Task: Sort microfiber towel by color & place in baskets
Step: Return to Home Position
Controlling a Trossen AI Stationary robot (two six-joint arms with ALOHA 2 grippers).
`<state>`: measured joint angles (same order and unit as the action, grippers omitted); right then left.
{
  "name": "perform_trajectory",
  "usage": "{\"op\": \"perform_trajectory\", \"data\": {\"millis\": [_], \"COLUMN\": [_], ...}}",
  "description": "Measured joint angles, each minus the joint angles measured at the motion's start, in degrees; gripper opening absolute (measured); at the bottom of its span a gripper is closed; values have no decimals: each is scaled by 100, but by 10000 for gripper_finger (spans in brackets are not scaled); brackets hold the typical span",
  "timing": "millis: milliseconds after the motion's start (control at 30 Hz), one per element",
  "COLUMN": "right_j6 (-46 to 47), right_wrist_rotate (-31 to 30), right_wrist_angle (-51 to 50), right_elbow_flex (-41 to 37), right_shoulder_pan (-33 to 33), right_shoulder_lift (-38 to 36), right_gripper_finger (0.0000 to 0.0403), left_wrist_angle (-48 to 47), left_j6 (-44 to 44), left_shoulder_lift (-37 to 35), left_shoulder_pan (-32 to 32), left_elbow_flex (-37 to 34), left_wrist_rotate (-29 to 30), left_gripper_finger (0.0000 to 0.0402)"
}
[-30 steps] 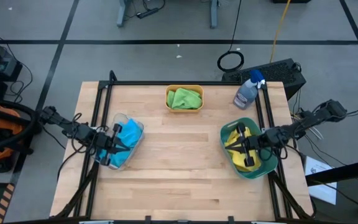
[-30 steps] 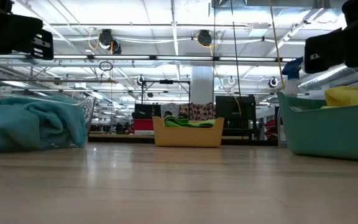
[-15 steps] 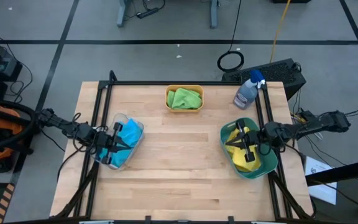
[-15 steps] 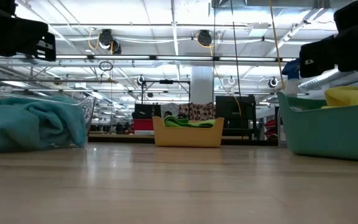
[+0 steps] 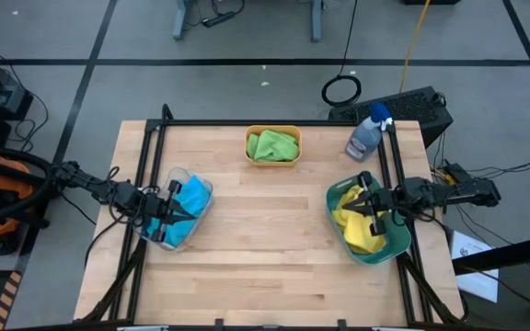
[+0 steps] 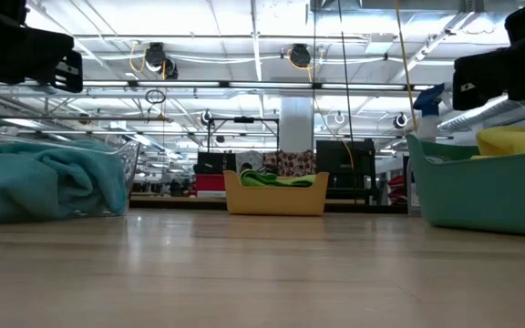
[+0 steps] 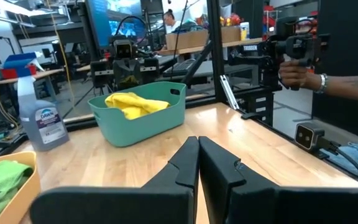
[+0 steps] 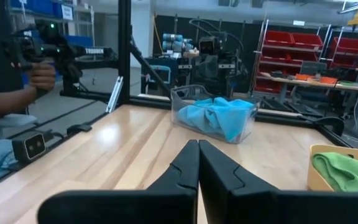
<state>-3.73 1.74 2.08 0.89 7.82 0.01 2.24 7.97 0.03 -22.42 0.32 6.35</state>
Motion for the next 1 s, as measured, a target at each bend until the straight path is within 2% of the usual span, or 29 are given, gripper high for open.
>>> {"op": "perform_trajectory", "data": {"millis": [167,567,800,933,1000], "right_j6": [169,444,333,227,162], "right_wrist_rotate": [-181,-157,-195,-630,-664], "right_wrist_angle": [-61,-39,-25,-22,-16], "right_elbow_flex": [-2,-2,-2,-2,-2], "right_shoulder_pan": [10,24,456,690,751], "right_shoulder_lift": [9,10,11,11,13], "right_gripper_finger": [0,0,0,0,0], "left_wrist_angle": [-9,-24,-37,-41,-42], "left_j6": [-14,-76,-136,-163,-162], "left_shoulder_lift": [2,1,0,1,2], "left_shoulder_pan": [-6,-4,-4,-4,-4], "left_elbow_flex": [-2,-4,-7,-7,-7], "left_wrist_rotate": [69,135,137,137,137], "left_gripper_finger": [17,17,17,17,17]}}
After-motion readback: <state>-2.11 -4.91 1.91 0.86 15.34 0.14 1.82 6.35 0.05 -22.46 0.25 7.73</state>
